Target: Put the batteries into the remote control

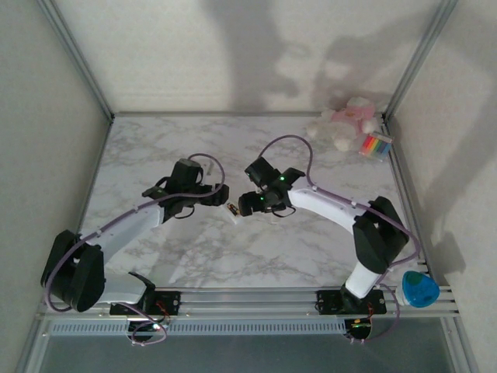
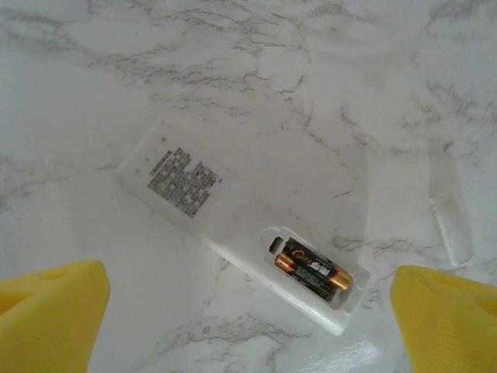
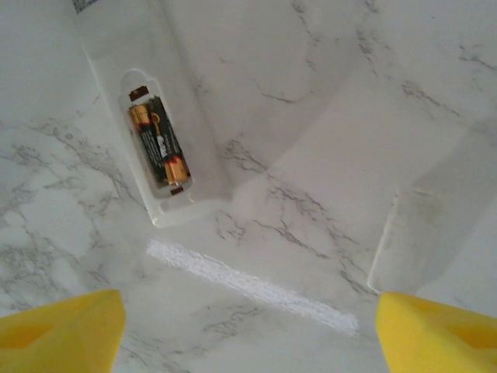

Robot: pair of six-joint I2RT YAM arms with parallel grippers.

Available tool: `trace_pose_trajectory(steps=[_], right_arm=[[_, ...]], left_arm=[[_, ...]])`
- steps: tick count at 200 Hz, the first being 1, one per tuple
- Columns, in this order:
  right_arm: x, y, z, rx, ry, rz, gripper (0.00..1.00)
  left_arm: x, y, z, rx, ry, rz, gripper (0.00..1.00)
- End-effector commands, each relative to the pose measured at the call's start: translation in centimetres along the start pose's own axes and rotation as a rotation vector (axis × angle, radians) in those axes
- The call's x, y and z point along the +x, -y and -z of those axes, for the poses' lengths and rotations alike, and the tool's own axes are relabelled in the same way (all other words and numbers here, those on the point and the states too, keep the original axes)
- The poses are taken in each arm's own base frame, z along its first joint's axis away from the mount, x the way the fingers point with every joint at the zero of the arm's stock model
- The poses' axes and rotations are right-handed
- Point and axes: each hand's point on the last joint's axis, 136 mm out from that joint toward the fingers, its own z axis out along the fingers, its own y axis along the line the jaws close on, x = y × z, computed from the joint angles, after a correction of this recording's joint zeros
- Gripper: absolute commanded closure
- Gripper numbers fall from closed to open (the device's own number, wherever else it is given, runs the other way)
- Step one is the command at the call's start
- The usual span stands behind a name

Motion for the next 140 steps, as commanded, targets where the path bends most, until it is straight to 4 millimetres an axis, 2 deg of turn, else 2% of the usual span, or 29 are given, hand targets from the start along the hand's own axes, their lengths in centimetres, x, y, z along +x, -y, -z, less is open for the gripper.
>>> trace_pose_trajectory(steps=[1, 12, 22, 27, 47, 77, 140], right_arm=[[-0.6, 0.6, 1.2, -0.055, 0.067, -0.074, 0.07], [-0.4, 1.4, 1.7, -0.071, 0.082, -0.100, 0.01], [0.0, 1.5, 2.1, -0.090, 0.087, -0.106, 0.01], [-0.3, 2.5, 2.4, -0.090, 0.097, -0.134, 0.01], [0.2, 3.4, 3.1, -0.109, 0.104, -0.146, 0.01], [0.8, 4.6, 3.2, -0.123, 0.102, -0.150, 0.01], [1.7, 5.0, 3.4, -0.132, 0.096, -0.172, 0.01]], left_arm=[[-0.1, -0.2, -0.6, -0.034, -0.045, -0.153, 0.09], [0.3, 0.3, -1.1, -0.016, -0.078, -0.169, 0.11], [0.9, 0.7, -1.7, -0.013, -0.114, -0.200, 0.14], [1.2, 0.9, -2.0, -0.011, -0.130, -0.217, 0.15], [2.6, 2.1, -2.8, 0.007, -0.187, -0.274, 0.15], [4.1, 2.7, -4.4, 0.011, -0.268, -0.314, 0.15], [5.2, 3.1, -6.4, 0.006, -0.380, -0.349, 0.18]])
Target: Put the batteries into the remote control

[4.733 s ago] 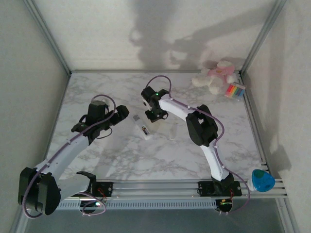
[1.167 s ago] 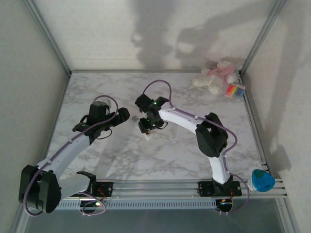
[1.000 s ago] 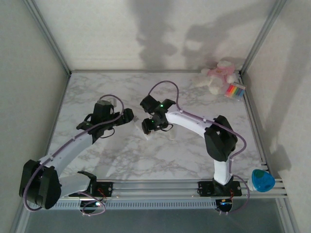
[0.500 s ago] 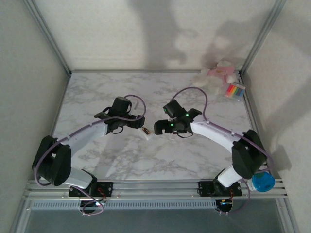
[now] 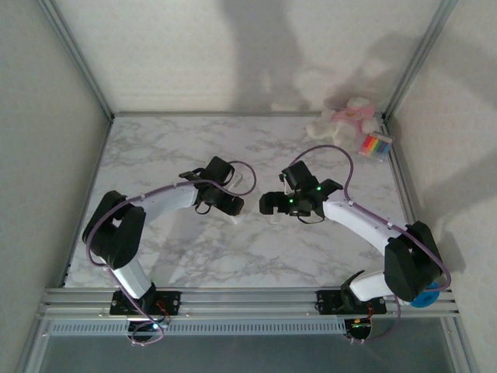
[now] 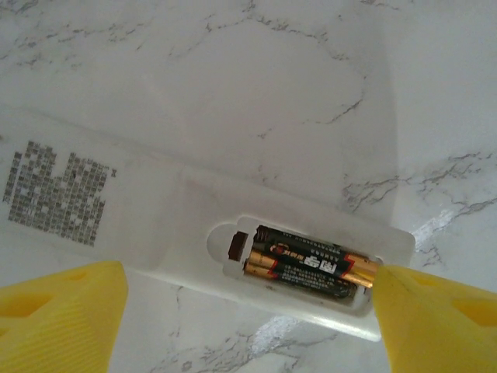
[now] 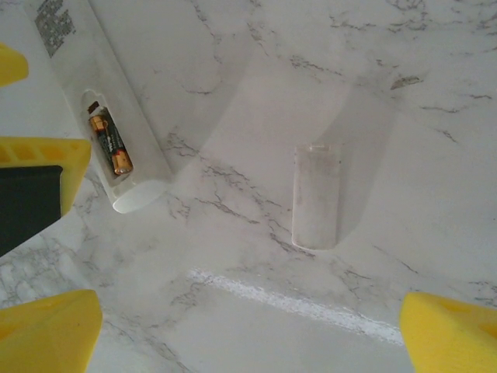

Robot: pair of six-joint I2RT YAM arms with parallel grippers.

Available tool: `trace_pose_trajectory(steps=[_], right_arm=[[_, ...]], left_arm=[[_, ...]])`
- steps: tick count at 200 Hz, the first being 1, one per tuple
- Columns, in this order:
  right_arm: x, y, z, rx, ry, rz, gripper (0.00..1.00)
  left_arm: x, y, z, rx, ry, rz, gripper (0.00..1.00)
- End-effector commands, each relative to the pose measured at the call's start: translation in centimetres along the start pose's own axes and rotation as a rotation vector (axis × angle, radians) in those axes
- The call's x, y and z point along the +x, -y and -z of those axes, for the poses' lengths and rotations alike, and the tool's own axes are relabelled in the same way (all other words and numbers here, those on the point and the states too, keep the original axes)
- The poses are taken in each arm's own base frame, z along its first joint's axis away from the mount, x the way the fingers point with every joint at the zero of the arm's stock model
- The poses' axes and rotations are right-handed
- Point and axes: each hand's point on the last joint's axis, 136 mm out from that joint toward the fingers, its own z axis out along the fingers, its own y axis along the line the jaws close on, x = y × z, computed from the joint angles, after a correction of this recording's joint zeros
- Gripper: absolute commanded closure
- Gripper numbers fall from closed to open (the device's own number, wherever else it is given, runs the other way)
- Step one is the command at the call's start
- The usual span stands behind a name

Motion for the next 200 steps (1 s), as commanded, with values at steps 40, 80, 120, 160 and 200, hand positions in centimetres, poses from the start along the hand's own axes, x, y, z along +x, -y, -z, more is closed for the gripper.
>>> trace_pose_trajectory(steps=[40, 80, 120, 160, 200], right_arm=[[0.5, 0.0, 0.2, -0.029, 0.008, -0.032, 0.01], [0.5, -0.1, 0.4, -0.035, 0.014, -0.034, 0.01], [0.8, 0.1, 0.5, -0.031, 0.011, -0.037, 0.01], [1.3, 0.4, 0.3, -0.029, 0.002, -0.044, 0.01], [2.1, 0.5, -0.6, -0.047, -0.020, -0.059, 0.01]], left_arm=[[1.4, 0.3, -0.8, 0.002, -0.068, -0.044, 0.18], [1.2, 0.5, -1.4, 0.019, -0.083, -0.045, 0.18], [1.4, 0.7, -1.7, 0.032, -0.083, -0.049, 0.17], [1.1, 0.6, -1.7, 0.029, -0.075, -0.042, 0.16], [0.5, 0.4, -1.6, 0.035, -0.065, -0.030, 0.16]])
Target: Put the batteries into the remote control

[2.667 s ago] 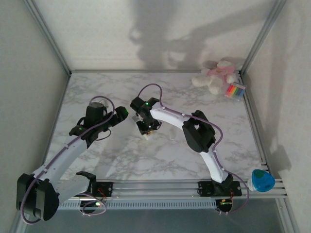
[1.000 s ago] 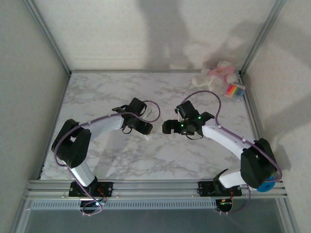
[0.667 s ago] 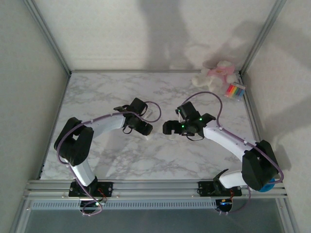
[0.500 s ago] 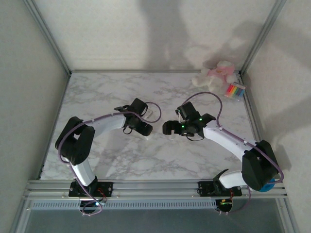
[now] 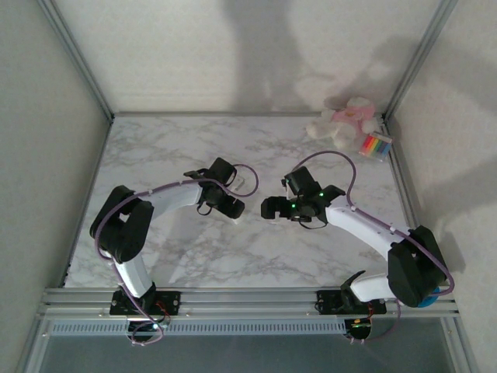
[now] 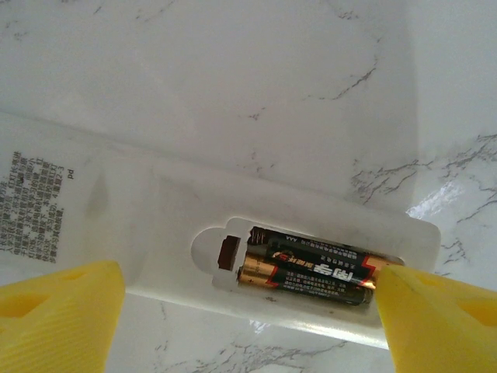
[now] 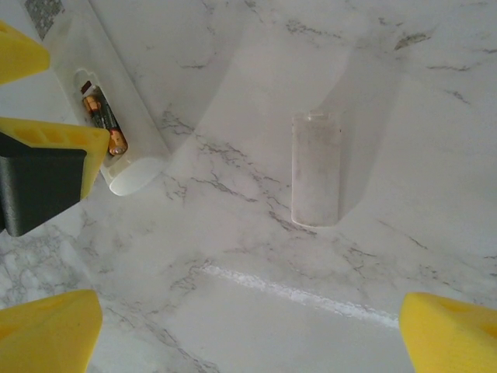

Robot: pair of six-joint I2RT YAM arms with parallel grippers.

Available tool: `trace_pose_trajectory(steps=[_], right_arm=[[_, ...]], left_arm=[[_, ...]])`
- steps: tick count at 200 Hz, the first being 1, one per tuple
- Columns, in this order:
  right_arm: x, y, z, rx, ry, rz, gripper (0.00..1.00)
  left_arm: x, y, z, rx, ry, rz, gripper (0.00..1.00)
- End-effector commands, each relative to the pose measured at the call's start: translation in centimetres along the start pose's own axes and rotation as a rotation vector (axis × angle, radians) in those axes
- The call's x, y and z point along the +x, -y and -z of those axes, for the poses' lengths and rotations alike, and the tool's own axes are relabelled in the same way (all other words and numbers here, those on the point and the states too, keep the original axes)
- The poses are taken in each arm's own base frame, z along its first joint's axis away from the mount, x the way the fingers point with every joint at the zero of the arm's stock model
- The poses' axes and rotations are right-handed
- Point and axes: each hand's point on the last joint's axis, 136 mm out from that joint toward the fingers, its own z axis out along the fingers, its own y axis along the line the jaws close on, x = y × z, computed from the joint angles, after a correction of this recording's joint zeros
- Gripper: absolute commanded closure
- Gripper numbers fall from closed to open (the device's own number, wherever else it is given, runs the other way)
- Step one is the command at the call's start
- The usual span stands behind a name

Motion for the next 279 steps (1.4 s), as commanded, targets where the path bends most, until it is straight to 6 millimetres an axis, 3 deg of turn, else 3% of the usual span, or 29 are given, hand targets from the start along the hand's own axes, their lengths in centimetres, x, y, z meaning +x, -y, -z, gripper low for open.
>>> trace_pose_trajectory(steps=[1, 66, 95, 119, 138, 179, 221, 279], right_arm=[[0.5, 0.1, -0.2, -0.019, -0.006, -0.024, 0.01], [1.1, -0.6, -0.8, -0.030, -0.012, -0.004, 0.02], [2.2, -1.5, -3.6, -0.009, -0.035, 0.013, 0.11], [2.9, -4.5, -5.8, 0.001, -0.053, 0.089, 0.14], [2.9, -5.5, -7.4, 0.039, -0.055, 0.111, 0.17], [1.9, -5.9, -9.9, 0.135, -0.048, 0.154, 0.17], [1.8, -5.7, -11.7, 0.220, -0.087, 0.207, 0.17], [1.0, -4.1, -11.5, 0.319, -0.070, 0.195, 0.18]], left_arm=[[-0.6, 0.3, 0.0, 0.018, -0.001, -0.012, 0.16], [-1.4, 0.2, 0.0, 0.028, 0.024, 0.017, 0.16], [-3.9, -1.2, 2.4, 0.044, 0.130, 0.103, 0.15], [-5.2, -3.0, 4.9, 0.045, 0.210, 0.184, 0.15], [-5.6, -4.5, 6.7, 0.030, 0.266, 0.237, 0.14], [-4.9, -6.5, 8.7, 0.013, 0.311, 0.323, 0.14], [-4.1, -7.0, 9.6, 0.022, 0.334, 0.360, 0.13], [-3.8, -7.0, 10.1, 0.031, 0.340, 0.366, 0.13]])
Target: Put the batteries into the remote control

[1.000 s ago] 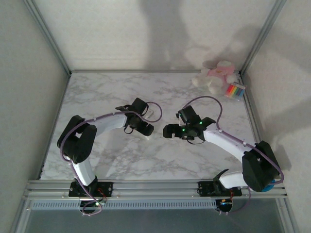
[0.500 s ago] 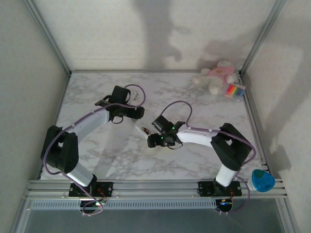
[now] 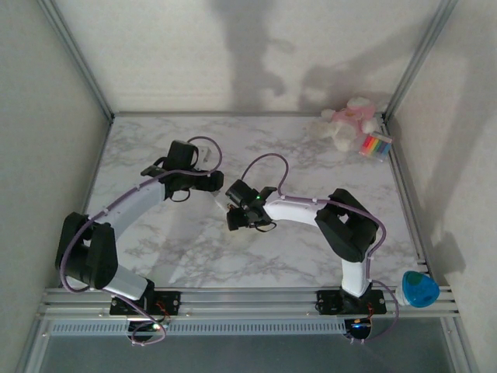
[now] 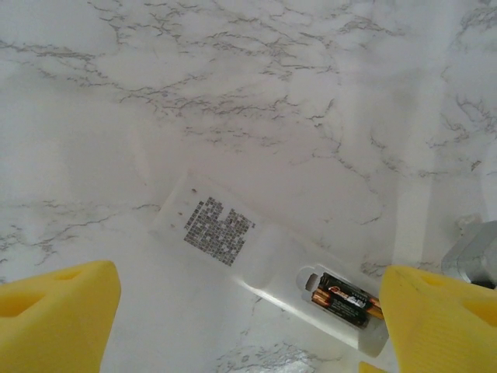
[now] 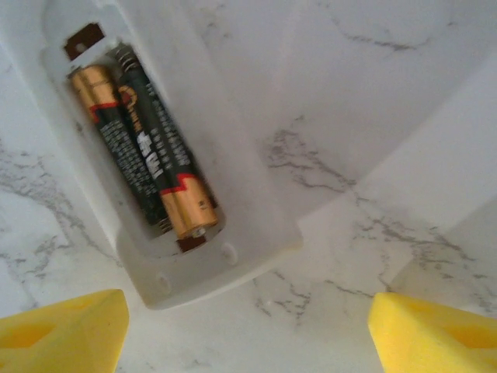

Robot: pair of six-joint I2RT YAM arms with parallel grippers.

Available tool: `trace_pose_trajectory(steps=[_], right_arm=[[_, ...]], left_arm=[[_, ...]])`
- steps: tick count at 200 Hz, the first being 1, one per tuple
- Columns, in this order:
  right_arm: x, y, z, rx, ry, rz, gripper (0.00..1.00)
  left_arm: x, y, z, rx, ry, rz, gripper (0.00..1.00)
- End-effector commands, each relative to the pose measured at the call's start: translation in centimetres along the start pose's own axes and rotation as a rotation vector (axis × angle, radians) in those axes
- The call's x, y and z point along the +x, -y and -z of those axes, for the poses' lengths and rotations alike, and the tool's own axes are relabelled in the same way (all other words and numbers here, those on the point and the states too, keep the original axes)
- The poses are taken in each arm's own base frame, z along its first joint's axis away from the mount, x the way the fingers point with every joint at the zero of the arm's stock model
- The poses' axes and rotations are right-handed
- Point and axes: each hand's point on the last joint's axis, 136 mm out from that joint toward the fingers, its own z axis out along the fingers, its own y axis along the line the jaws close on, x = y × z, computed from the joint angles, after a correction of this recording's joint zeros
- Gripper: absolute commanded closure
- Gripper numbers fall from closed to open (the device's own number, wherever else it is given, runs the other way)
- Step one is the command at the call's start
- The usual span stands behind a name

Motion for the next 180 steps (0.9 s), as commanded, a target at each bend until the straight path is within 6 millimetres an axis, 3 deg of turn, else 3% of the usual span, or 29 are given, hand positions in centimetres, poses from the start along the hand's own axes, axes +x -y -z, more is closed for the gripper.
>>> trace_pose_trajectory(steps=[1, 61, 93, 143, 180], right_arm=[[-0.1, 2.1, -0.5, 0.108, -0.002, 0.000, 0.18], [-0.8, 3.6, 0.4, 0.136, 0.028, -0.048, 0.19], [-1.1, 2.8, 1.0, 0.084, 0.047, -0.057, 0.19], [-1.8, 2.2, 5.3, -0.056, 0.132, -0.065, 0.14], [-1.3, 5.0, 8.2, -0.083, 0.175, -0.154, 0.09]], left_arm=[[-0.2, 0.3, 0.8, 0.022, 0.013, 0.017, 0.13], [0.7, 0.7, 0.2, 0.049, -0.017, 0.033, 0.14], [1.3, 1.5, -0.5, 0.064, -0.043, 0.071, 0.16], [3.9, 3.4, -2.6, 0.042, -0.128, 0.067, 0.19], [5.3, 4.0, -4.4, 0.032, -0.181, 0.028, 0.25]])
